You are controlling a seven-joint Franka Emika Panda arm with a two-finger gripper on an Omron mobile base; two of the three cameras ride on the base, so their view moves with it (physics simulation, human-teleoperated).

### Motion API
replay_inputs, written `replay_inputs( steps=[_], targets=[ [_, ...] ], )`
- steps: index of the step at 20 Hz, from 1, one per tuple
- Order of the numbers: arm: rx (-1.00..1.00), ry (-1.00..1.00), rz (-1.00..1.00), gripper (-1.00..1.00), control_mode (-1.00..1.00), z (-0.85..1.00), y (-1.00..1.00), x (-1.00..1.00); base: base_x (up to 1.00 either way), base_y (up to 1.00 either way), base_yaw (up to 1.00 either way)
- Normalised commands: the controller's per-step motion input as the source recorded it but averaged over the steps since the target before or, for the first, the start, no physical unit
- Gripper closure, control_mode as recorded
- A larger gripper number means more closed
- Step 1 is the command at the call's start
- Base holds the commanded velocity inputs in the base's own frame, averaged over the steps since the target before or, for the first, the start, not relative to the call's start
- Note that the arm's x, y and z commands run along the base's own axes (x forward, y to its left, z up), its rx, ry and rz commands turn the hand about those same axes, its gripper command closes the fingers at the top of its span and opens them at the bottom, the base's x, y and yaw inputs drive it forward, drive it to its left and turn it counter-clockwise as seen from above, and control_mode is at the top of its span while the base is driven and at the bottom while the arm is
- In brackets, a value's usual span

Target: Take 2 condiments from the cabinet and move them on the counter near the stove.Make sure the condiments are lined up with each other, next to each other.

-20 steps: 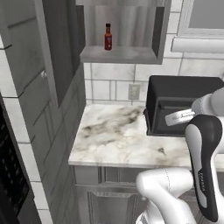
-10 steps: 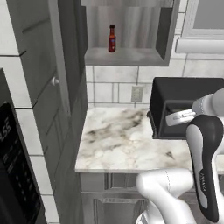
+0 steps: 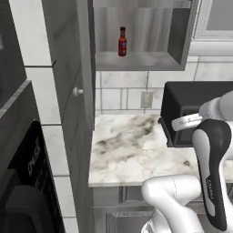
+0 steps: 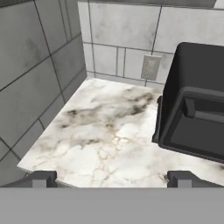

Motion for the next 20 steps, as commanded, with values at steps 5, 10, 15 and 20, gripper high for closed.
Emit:
replay_inputs(
  steps=[5,10,15,20],
  targets=[
    [0.0,0.0,0.0,-1.0,1.0,0.0,0.0,0.0,0.48,0.24,-0.11],
    [0.0,0.0,0.0,-1.0,1.0,0.0,0.0,0.0,0.55,0.22,-0.1],
    [0.0,0.0,0.0,-1.0,1.0,0.0,0.0,0.0,0.52,0.36,-0.09],
    [0.0,0.0,0.0,-1.0,1.0,0.0,0.0,0.0,0.13,0.19,-0.02]
  ],
)
